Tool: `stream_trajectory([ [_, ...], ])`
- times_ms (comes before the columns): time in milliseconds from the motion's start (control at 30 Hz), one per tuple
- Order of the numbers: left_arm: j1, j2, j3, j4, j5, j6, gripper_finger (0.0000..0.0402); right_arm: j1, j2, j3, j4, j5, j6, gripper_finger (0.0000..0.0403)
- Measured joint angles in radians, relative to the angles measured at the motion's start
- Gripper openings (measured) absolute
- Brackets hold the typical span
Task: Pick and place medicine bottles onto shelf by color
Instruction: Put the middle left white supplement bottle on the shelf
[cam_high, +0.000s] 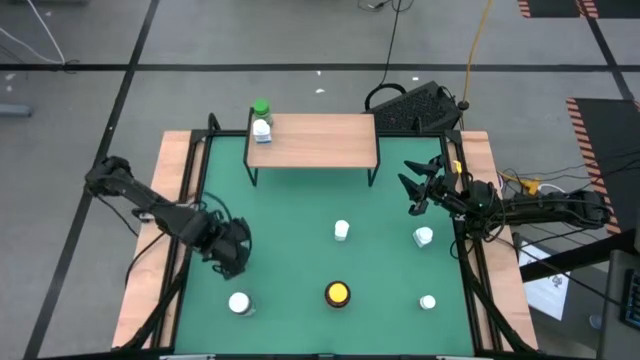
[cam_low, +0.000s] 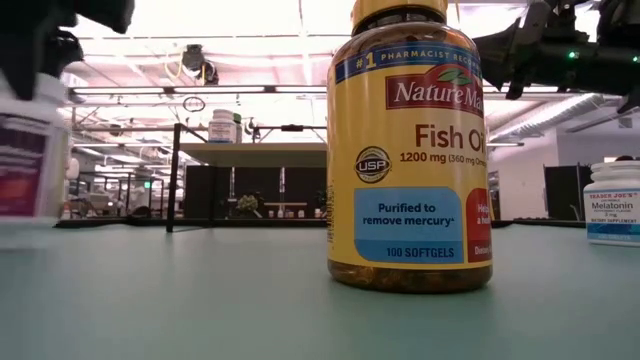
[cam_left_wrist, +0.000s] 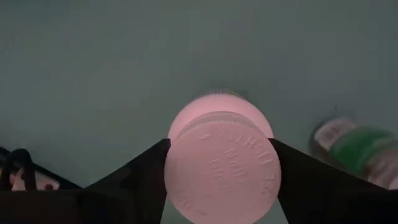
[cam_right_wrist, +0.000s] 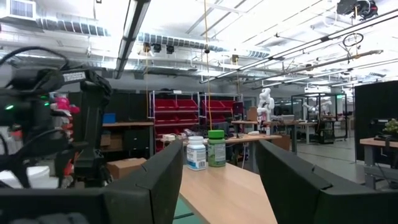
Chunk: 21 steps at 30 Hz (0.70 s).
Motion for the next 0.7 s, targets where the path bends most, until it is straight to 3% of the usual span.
stream_trajectory([
  [133, 0.090, -0.033, 0.000, 0.004, 0.000, -0.002, 0.0266, 0.000, 0.000, 0.000, -0.011, 0.000, 0.000, 0.0199],
  [367, 0.245, -0.048, 0.021, -0.006, 0.032, 0.138, 0.0237, 0.000, 0.004, 0.000, -0.027, 0.001, -0.002, 0.0199],
  [567, 0.351, -0.044, 0.212, -0.070, 0.047, 0.314, 0.0243, 0.000, 0.005, 0.000, -0.025, 0.002, -0.002, 0.0199],
  [700, 0.423, -0.045, 0.382, -0.149, -0.046, 0.455, 0.0255, 0.000, 0.005, 0.000, -0.026, 0.003, -0.003, 0.0199],
])
